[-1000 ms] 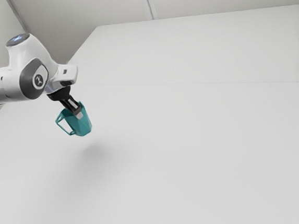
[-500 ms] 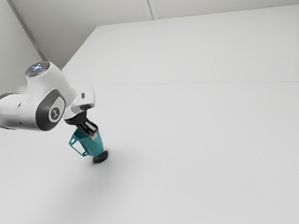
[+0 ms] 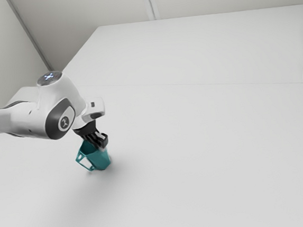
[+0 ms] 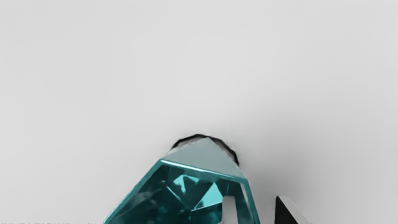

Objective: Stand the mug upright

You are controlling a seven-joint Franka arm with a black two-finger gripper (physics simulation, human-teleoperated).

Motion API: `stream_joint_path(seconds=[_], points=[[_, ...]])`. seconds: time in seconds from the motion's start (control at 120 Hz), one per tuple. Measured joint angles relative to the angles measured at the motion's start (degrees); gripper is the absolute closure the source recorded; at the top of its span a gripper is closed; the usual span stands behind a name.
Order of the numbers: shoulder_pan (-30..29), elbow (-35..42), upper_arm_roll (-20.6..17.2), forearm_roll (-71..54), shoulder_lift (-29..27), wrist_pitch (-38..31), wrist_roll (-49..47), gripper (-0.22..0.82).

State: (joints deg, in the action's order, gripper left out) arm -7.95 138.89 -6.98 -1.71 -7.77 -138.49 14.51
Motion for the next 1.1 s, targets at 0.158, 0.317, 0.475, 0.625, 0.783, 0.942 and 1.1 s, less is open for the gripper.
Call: stream_joint_path(seconds=[0.158, 0.317, 0.475, 0.625, 0.783, 0.942, 1.1], points=[[0.0, -0.8, -0.2, 0.2, -1.6, 1.4, -1.1, 0.24], [0.0, -9.4, -0.2, 1.4, -1.7, 9.2, -1.9, 0.11], [-0.1, -20.7, 0.2, 2.8, 1.5, 18.3, -2.5, 0.05], [0.1, -33.9, 1.3, 3.7, 6.2, 27.0, -2.9, 0.03], [-1.1, -43.4, 1.5, 3.6, 8.8, 34.8, -3.3, 0.01], [-2.3, -44.7, 1.6, 3.9, 8.7, 39.6, -3.6, 0.01], [-3.0, -44.8, 1.6, 3.8, 8.2, 42.1, -3.6, 0.0]])
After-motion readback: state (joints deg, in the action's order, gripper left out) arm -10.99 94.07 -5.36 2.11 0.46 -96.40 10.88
